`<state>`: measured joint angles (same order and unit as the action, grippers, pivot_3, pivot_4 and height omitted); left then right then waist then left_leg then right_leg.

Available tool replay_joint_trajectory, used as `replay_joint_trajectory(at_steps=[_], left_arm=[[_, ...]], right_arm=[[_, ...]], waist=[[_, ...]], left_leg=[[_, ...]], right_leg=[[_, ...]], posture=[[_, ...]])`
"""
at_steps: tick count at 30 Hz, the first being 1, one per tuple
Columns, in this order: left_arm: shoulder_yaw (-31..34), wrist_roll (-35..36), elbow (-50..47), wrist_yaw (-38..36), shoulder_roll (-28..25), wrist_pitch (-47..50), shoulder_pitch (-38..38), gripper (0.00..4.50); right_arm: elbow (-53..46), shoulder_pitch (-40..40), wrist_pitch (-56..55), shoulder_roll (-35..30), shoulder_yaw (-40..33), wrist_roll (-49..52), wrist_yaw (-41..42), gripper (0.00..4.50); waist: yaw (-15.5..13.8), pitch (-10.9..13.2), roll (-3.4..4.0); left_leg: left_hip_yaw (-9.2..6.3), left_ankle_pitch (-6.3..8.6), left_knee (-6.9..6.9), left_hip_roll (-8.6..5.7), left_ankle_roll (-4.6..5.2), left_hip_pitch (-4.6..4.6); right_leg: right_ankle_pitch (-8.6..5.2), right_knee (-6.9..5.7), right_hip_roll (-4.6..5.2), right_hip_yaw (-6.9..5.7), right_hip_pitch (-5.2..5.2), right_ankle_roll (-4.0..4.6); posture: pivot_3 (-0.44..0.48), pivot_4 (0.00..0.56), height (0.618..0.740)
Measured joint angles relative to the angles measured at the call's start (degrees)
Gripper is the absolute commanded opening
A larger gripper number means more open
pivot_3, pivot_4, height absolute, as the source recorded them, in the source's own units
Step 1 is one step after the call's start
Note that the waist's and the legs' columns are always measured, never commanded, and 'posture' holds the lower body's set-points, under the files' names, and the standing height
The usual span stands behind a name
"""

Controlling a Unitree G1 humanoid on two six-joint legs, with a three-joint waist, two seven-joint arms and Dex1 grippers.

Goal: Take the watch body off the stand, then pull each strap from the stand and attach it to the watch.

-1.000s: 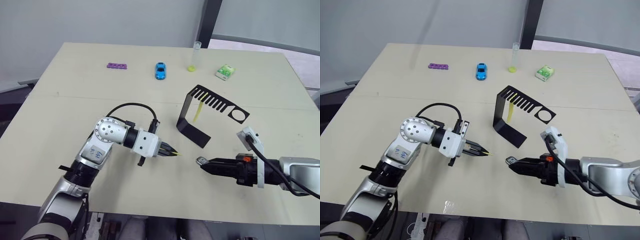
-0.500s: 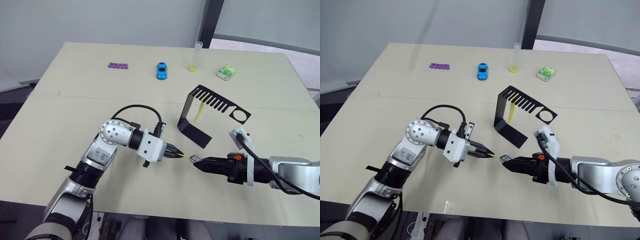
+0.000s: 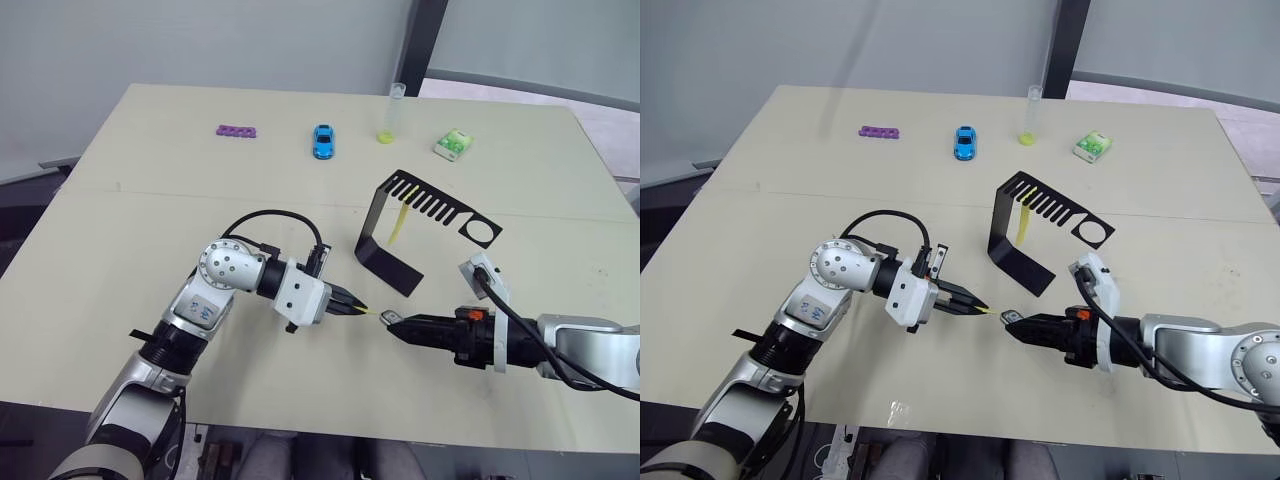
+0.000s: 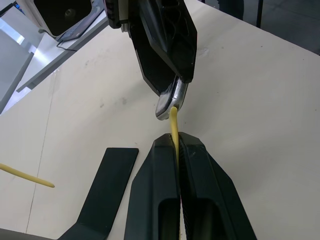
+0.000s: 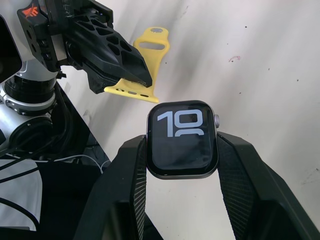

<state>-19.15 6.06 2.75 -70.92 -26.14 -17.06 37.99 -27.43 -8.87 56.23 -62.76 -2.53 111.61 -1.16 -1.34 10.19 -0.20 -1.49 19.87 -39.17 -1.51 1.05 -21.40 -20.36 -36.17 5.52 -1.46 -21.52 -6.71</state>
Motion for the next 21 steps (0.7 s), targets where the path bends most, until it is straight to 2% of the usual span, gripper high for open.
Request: replay_joint_trajectory(at_steps=[21], left_arm=[[0.0,0.1,-0.1,0.1,0.0,-0.1,0.0,0.0]], right_arm=[[0.6,0.2,0.1,1.1,-0.1,0.0,0.1,1.51]], waist=[[0.0,0.0,0.0]], left_leg=[[0.0,0.0,0.0,0.0,0.0,-0.01]], right_leg=[[0.0,0.16,0.0,-0.01,0.0,0.0]], posture=[[0.0,0.15,0.74]])
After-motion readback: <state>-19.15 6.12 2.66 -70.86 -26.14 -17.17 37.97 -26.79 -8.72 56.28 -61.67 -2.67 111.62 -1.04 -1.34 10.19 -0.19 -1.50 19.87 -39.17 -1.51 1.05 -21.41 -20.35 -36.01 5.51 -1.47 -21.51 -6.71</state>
